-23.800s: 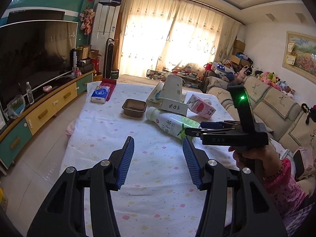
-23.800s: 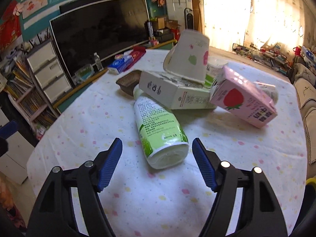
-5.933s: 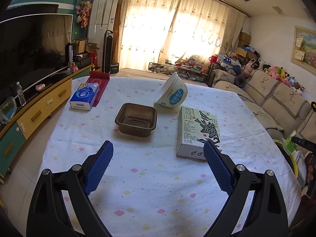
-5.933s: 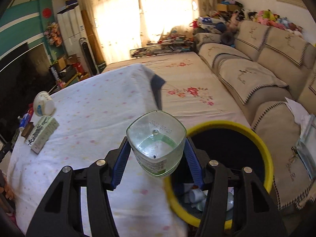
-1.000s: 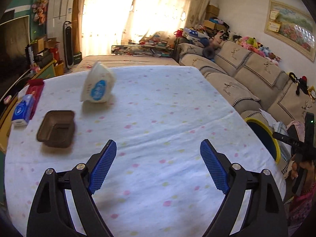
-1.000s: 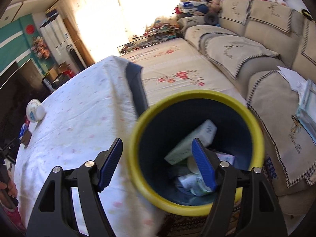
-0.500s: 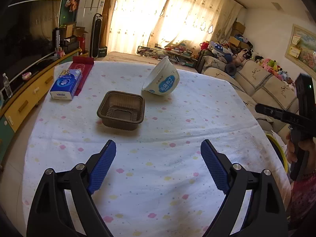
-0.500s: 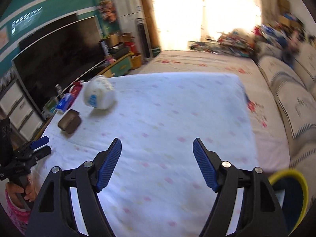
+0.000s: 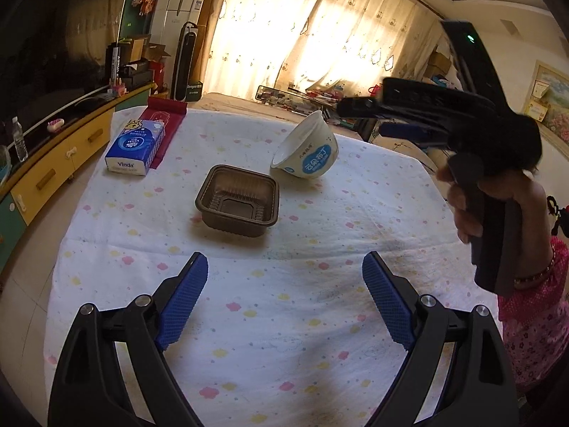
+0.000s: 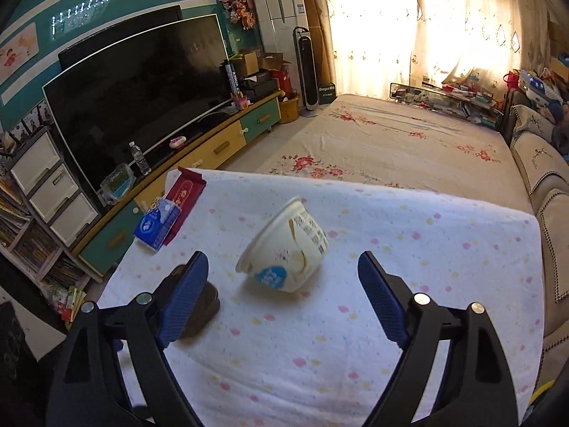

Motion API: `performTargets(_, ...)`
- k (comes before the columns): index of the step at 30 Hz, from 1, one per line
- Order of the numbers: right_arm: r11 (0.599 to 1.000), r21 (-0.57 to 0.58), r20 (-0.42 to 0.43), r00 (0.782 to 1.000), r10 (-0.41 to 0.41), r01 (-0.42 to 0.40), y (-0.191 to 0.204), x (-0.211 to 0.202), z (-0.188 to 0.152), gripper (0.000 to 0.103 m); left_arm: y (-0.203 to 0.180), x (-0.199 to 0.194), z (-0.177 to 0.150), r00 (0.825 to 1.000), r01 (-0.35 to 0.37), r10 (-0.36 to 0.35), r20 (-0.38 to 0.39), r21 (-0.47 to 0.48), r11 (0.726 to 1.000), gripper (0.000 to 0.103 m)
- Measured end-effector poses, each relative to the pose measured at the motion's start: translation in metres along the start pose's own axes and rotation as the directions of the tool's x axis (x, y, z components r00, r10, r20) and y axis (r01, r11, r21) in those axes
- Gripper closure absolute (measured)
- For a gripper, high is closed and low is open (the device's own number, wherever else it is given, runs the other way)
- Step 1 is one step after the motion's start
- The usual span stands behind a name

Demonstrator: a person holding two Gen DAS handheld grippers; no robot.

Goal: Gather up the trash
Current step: 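Grasp the white pudding cup by its rim with the right gripper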

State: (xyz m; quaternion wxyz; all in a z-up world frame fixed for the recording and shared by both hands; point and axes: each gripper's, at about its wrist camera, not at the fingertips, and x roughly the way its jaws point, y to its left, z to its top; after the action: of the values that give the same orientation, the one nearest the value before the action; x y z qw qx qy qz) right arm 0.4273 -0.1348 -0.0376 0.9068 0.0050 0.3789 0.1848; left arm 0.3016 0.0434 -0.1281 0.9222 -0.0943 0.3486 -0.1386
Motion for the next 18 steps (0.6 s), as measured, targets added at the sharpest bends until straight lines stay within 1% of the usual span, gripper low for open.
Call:
performTargets(3, 0.997, -0.028, -0.035, 0.997, -0.066, 0.065, 0.010, 0.025, 0.018, 0.021, -0.003, 0.000, -0.001, 1.000, 0.000, 0.000, -0.001, 0.008, 1.000, 0.016)
performTargets(6, 0.988, -0.060, -0.085, 0.986, -0.146, 0.141, 0.011, 0.051, 0.027, 0.021, -0.004, 0.000, -0.002, 1.000, -0.002, 0.002, 0.000, 0.008, 1.000, 0.016)
performTargets(9, 0.979, -0.085, -0.150, 0.969, -0.197, 0.186, 0.001, 0.067, 0.022, 0.021, -0.002, 0.000, -0.002, 1.000, 0.002, -0.002, -0.002, 0.000, 1.000, 0.016)
performTargets(11, 0.973, -0.092, -0.173, 0.959, -0.225, 0.212, -0.009, 0.072, 0.014, 0.021, -0.002, 0.000, -0.002, 1.000, 0.007, -0.007, -0.001, -0.002, 1.000, 0.016)
performTargets(13, 0.970, -0.081, -0.193, 0.951, -0.240, 0.229, -0.023, 0.074, 0.007, 0.021, -0.003, 0.000, -0.002, 1.000, 0.010, -0.010, -0.001, 0.002, 1.000, 0.016)
performTargets(16, 0.971, -0.060, -0.212, 0.948, -0.237, 0.230, -0.039, 0.075, -0.001, 0.022, -0.005, 0.001, -0.002, 1.000, 0.006, -0.006, -0.001, 0.013, 1.000, 0.016)
performTargets(17, 0.971, -0.058, -0.214, 0.948, -0.237, 0.230, -0.039, 0.077, -0.002, 0.026, -0.006, 0.001, -0.002, 1.000, 0.004, -0.004, -0.002, 0.015, 1.000, 0.016)
performTargets(18, 0.972, -0.056, -0.215, 0.948, -0.236, 0.229, -0.041, 0.077, -0.003, 0.028, -0.006, 0.002, -0.002, 1.000, 0.002, -0.002, -0.004, 0.016, 1.000, 0.016)
